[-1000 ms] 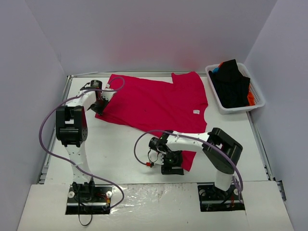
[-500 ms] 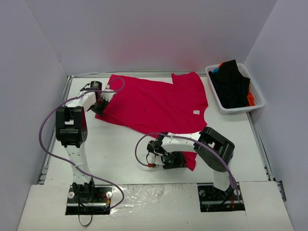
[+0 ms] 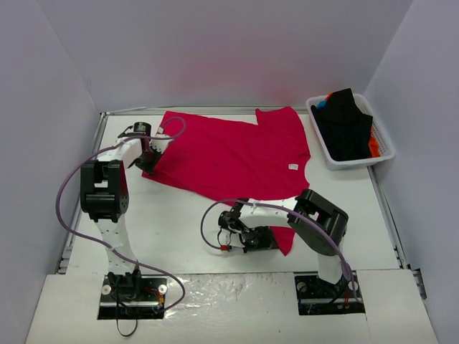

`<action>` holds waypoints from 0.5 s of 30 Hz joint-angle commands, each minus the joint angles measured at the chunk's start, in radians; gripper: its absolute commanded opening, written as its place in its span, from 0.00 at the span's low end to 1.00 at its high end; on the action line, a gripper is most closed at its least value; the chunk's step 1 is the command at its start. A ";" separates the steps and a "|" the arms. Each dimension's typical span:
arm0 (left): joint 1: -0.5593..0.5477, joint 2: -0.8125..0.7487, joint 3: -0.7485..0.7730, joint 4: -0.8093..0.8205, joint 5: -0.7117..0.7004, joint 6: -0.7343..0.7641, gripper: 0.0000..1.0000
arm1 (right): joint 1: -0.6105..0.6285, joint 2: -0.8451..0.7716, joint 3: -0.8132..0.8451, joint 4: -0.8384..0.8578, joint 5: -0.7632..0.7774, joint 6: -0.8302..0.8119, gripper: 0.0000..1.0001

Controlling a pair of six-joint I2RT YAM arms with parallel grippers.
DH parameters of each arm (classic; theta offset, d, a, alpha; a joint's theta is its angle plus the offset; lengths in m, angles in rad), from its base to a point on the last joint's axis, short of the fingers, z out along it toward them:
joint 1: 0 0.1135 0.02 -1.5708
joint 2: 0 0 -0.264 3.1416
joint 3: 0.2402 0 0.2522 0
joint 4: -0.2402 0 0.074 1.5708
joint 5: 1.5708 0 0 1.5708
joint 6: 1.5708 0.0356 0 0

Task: Fold and stack the t-shirts
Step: Grap the side of the flattened tshirt closest away from the robot with both arms

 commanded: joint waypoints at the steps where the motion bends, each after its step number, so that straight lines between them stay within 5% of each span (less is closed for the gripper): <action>1: 0.009 -0.121 -0.027 -0.037 0.027 0.011 0.02 | 0.002 -0.044 0.012 0.025 -0.170 0.018 0.00; 4: 0.004 -0.196 -0.068 -0.041 0.038 0.040 0.02 | -0.036 -0.147 0.015 -0.020 -0.152 0.016 0.00; 11: -0.006 -0.397 -0.268 -0.067 0.028 0.132 0.02 | -0.332 -0.337 0.012 -0.073 -0.146 -0.002 0.00; 15: -0.022 -0.517 -0.435 -0.090 0.027 0.189 0.02 | -0.354 -0.371 -0.014 -0.075 -0.171 0.019 0.00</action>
